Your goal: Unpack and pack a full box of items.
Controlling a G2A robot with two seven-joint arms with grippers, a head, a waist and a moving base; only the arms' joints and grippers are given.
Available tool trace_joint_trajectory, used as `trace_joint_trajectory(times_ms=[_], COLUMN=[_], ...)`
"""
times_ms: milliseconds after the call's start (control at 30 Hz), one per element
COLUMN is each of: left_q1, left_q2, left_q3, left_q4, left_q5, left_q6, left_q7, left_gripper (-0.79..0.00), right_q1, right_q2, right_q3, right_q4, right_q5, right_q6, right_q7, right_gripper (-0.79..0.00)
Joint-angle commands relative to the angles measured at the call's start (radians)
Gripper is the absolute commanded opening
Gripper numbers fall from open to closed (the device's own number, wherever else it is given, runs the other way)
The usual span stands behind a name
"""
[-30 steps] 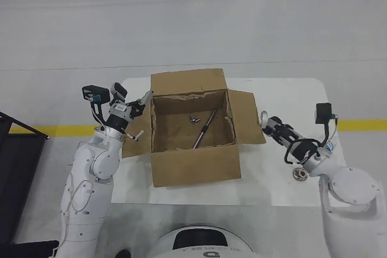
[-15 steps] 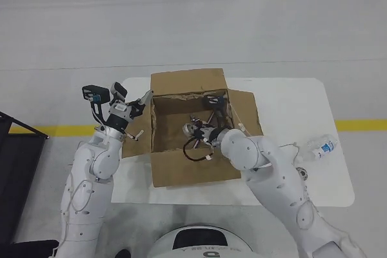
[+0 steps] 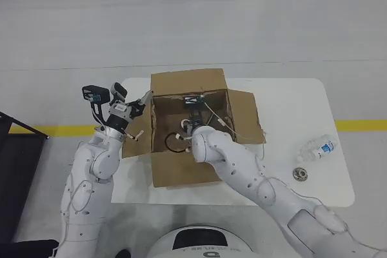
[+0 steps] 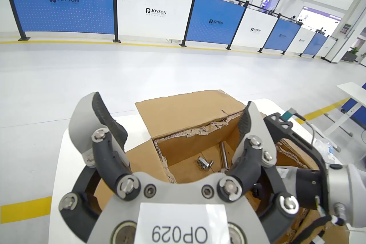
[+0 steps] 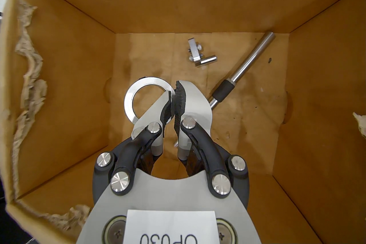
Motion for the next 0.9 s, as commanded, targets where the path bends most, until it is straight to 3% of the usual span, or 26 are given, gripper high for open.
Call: trace_joint_trajectory(times_ms=[0, 300, 433, 567, 700, 867], left_q1=[0.000, 0.000, 0.000, 0.000, 0.000, 0.000], left_q2=[0.000, 0.000, 0.000, 0.000, 0.000, 0.000], left_q3=[0.000, 0.000, 0.000, 0.000, 0.000, 0.000], left_q4=[0.000, 0.000, 0.000, 0.000, 0.000, 0.000], left_q5=[0.000, 0.000, 0.000, 0.000, 0.000, 0.000], left_q6=[0.000, 0.000, 0.000, 0.000, 0.000, 0.000], left_q7=[0.000, 0.000, 0.000, 0.000, 0.000, 0.000], left_gripper=[0.000, 0.000, 0.000, 0.000, 0.000, 0.000], right_q1=[0.020, 0.080, 0.094, 0.108, 0.106, 0.058], right_q2=[-0.014, -0.082, -0.107, -0.127, -0.134, -0.109], right_q3=[-0.024, -0.117, -0.130, -0.121, -0.091, -0.004], right_q4=[0.053, 0.219, 0.270, 0.303, 0.291, 0.133], right_q5=[-0.027, -0.063, -0.066, -0.070, -0.069, -0.063], right_q6=[0.029, 0.053, 0.065, 0.089, 0.103, 0.083], right_q7=[-0.007, 0.038, 0.032, 0.001, -0.028, -0.013], right_gripper=[-0.785, -0.785, -0.668, -0.653, -0.653, -0.625])
